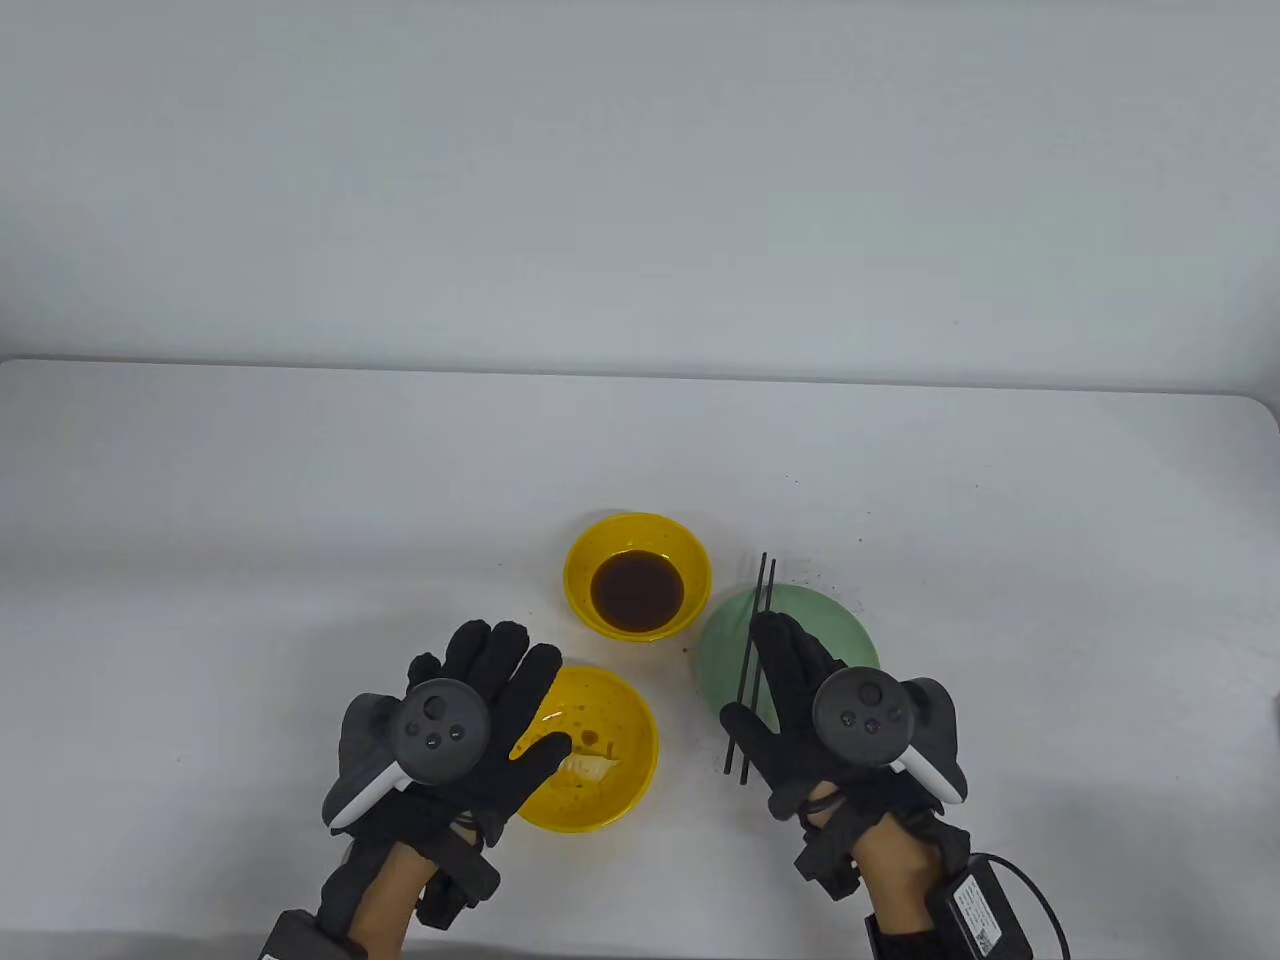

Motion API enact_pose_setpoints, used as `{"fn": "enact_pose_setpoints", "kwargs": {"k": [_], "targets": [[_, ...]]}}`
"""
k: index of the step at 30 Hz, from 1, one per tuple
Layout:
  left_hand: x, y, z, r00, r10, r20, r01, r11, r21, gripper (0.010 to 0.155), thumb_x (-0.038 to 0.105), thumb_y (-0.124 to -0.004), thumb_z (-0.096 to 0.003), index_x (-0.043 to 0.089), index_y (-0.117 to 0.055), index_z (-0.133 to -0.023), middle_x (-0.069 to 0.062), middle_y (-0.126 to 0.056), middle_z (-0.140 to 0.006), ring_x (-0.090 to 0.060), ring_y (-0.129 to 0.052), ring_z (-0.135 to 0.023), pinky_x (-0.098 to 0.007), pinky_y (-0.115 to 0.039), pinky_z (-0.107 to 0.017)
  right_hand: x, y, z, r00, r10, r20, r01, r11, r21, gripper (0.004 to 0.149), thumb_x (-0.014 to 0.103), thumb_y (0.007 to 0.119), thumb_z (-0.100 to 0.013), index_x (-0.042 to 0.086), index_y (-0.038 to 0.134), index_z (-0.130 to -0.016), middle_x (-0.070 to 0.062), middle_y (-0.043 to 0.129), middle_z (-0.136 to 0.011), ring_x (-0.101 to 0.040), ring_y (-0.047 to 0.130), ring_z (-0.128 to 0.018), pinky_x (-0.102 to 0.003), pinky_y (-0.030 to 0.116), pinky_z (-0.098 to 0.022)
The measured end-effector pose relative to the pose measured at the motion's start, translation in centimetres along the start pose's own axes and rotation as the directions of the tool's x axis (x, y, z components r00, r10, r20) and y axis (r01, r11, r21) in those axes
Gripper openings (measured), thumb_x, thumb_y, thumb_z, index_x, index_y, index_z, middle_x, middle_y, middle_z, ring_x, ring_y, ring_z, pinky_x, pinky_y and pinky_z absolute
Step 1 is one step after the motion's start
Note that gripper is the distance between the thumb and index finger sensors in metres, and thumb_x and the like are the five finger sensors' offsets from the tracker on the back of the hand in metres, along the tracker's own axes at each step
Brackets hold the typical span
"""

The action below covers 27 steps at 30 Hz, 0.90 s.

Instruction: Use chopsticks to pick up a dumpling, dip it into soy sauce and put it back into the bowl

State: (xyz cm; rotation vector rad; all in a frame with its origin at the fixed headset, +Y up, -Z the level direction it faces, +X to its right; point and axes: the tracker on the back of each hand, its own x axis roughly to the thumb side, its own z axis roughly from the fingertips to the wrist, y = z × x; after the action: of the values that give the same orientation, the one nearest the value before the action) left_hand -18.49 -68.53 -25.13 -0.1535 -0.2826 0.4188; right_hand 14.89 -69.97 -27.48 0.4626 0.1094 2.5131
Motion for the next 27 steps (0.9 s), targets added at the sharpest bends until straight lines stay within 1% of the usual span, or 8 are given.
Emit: {"fn": "enact_pose_setpoints", "kwargs": {"k": [5,14,18,20,22,24,26,27], "targets": [[0.0,-0.2,-0.1,1.0,-0.003,-0.001,0.003,1.0,-0.017,0.08,0.067,-0.068,-0.0459,0.045,-0.033,-0.114,0.008,-0.02,-0.125,-0.032,-0.013,-0.119,-0.067,-0.016,-0.081,0.1,0.2,0.0,1.0,-0.012,0.004,0.012,0.999,0.03,0.087,0.052,0.074,-0.05,0.015,0.02,-0.109,-0.023,0.029,-0.113,-0.052,0.047,-0.1,-0.071,0.042,-0.066],[0.0,-0.2,-0.1,1.0,-0.005,0.002,0.005,1.0,-0.011,0.08,0.066,-0.068,-0.0458,0.045,-0.033,-0.114,0.009,-0.021,-0.125,-0.033,-0.014,-0.119,-0.067,-0.017,-0.081,0.0,-0.4,0.2,1.0,-0.029,0.002,0.029,1.0,-0.009,0.086,0.051,0.075,-0.05,0.015,0.023,-0.109,-0.023,0.03,-0.114,-0.052,0.048,-0.1,-0.071,0.044,-0.066],[0.0,-0.2,-0.1,1.0,-0.009,0.005,0.009,1.0,-0.012,0.08,0.067,-0.068,-0.0458,0.045,-0.033,-0.114,0.007,-0.021,-0.125,-0.033,-0.014,-0.119,-0.067,-0.017,-0.081,-0.1,-0.7,0.2,1.0,-0.012,-0.01,0.012,1.0,-0.028,0.082,0.045,0.077,-0.05,0.015,0.029,-0.109,-0.02,0.037,-0.114,-0.049,0.055,-0.099,-0.069,0.048,-0.066],[0.0,-0.2,-0.1,1.0,-0.009,0.004,0.009,1.0,-0.015,0.08,0.066,-0.068,-0.0458,0.044,-0.034,-0.114,0.007,-0.021,-0.125,-0.033,-0.015,-0.119,-0.067,-0.017,-0.081,-0.3,-0.9,0.0,0.999,0.038,-0.03,-0.04,0.998,-0.053,0.068,0.034,0.081,-0.05,0.015,0.047,-0.106,-0.019,0.054,-0.109,-0.045,0.063,-0.097,-0.067,0.054,-0.066],[0.0,-0.2,-0.1,1.0,-0.007,0.0,0.007,1.0,-0.018,0.08,0.066,-0.068,-0.0458,0.044,-0.034,-0.114,0.008,-0.021,-0.125,-0.033,-0.015,-0.119,-0.067,-0.017,-0.081,-0.8,-0.7,-0.5,0.982,0.181,-0.052,-0.185,0.981,-0.065,0.056,0.028,0.083,-0.049,0.016,0.063,-0.1,-0.016,0.072,-0.101,-0.04,0.078,-0.09,-0.063,0.063,-0.065],[0.0,-0.3,-0.2,1.0,-0.009,-0.002,0.009,1.0,-0.026,0.08,0.066,-0.068,-0.0458,0.044,-0.033,-0.115,0.007,-0.021,-0.125,-0.033,-0.015,-0.119,-0.067,-0.018,-0.081,-1.3,-0.2,-1.0,0.965,0.252,-0.066,-0.256,0.965,-0.053,0.053,0.023,0.085,-0.048,0.018,0.067,-0.098,-0.014,0.077,-0.098,-0.037,0.083,-0.087,-0.061,0.066,-0.064],[0.0,-0.3,-0.2,1.0,-0.01,-0.001,0.01,1.0,-0.028,0.08,0.066,-0.068,-0.0458,0.044,-0.033,-0.115,0.008,-0.022,-0.125,-0.033,-0.016,-0.119,-0.067,-0.018,-0.081,-1.6,0.5,-1.7,0.935,0.343,-0.086,-0.348,0.937,-0.045,0.055,0.02,0.086,-0.048,0.02,0.066,-0.098,-0.012,0.076,-0.1,-0.036,0.082,-0.088,-0.06,0.066,-0.064],[0.0,-0.3,-0.2,1.0,-0.011,-0.001,0.011,0.999,-0.03,0.08,0.066,-0.068,-0.0459,0.044,-0.033,-0.114,0.008,-0.022,-0.125,-0.034,-0.016,-0.119,-0.067,-0.018,-0.081,-1.8,1.0,-2.2,0.909,0.406,-0.092,-0.411,0.911,-0.04,0.055,0.019,0.087,-0.047,0.021,0.065,-0.098,-0.011,0.076,-0.1,-0.035,0.081,-0.088,-0.06,0.066,-0.065]]}}
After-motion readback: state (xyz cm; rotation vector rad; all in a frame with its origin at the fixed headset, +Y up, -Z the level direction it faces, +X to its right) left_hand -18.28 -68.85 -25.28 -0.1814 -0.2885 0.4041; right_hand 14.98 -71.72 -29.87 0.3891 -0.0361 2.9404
